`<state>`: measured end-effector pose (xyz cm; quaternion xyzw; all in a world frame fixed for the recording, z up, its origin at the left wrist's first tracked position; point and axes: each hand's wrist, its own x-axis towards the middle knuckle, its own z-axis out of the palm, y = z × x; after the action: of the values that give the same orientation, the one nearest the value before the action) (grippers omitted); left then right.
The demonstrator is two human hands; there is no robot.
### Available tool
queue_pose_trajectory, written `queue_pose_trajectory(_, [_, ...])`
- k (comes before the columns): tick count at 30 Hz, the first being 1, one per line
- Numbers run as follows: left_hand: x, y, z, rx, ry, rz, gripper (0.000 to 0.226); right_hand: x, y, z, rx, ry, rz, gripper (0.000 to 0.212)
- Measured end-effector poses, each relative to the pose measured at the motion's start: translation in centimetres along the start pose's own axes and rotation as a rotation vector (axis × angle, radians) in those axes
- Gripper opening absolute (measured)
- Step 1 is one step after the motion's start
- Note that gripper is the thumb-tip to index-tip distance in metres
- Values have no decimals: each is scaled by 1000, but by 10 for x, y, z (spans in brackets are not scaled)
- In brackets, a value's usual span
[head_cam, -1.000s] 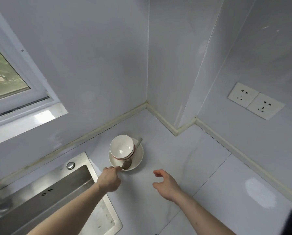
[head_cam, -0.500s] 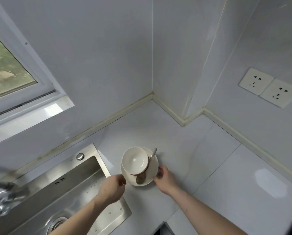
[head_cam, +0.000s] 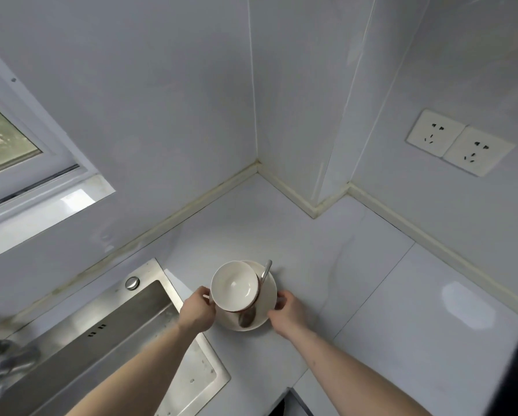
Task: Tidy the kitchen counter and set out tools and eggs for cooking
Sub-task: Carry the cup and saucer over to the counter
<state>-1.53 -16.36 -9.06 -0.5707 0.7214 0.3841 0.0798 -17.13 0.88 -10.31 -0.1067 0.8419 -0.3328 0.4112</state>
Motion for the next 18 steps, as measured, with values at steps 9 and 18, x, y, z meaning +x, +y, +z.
queue_pose_trajectory(9, [-29, 13, 28, 93, -80, 100, 11, -21, 34, -15, 60, 26, 64, 37])
queue_pose_trajectory(18, [-58, 16, 48, 86, -175, 173, 5, -68, 65, -35, 139, 90, 104, 34])
